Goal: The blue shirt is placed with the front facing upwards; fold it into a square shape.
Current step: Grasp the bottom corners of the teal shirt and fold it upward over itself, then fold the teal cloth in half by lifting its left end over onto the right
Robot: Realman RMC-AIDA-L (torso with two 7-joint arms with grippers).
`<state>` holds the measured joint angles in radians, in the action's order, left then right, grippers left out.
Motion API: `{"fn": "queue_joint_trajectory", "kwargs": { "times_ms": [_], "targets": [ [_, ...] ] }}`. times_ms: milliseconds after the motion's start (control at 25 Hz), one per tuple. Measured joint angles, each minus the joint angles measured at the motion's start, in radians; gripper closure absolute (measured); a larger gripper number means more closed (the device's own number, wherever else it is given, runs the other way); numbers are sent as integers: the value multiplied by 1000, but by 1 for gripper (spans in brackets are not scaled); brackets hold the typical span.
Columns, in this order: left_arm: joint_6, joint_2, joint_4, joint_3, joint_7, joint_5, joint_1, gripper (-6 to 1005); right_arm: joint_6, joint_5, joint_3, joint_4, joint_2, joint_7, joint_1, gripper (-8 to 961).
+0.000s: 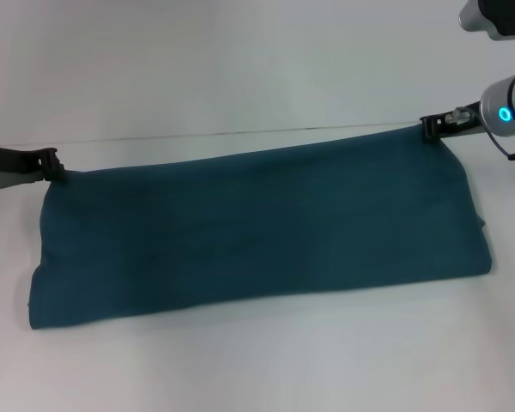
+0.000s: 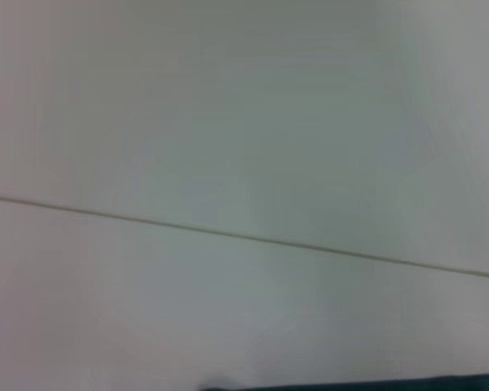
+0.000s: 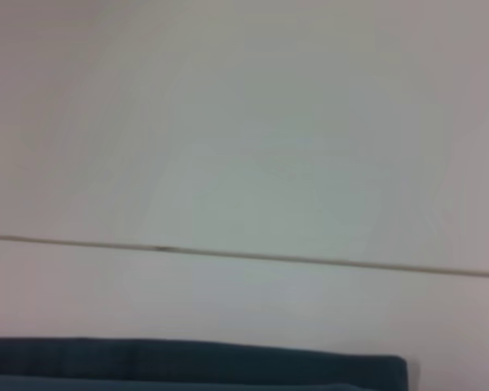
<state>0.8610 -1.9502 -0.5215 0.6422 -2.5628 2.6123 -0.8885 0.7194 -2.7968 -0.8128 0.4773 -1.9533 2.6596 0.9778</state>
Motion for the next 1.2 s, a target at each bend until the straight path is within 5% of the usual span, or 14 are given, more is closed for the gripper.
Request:
{"fn": "queue_joint_trajectory", "kwargs": {
  "times_ms": [360,760,960,1200],
  "targets": [
    [-23,-3,-2,-5,-1,-12,0,965,-9,-3,-11,0,-9,0,15,917],
    [-65,-3,-11,-12,-52,-39,18,786,-33,-3,-11,5,-2,1,-5,904],
    [-66,-5,-16,-12,-65,-40,22,680,-37,-2,-7,10,16,6,-6,654],
    [-57,-5,-27,-12,-79,-43,34,553,77,55,-3,12,71,34,4,467]
  ]
}}
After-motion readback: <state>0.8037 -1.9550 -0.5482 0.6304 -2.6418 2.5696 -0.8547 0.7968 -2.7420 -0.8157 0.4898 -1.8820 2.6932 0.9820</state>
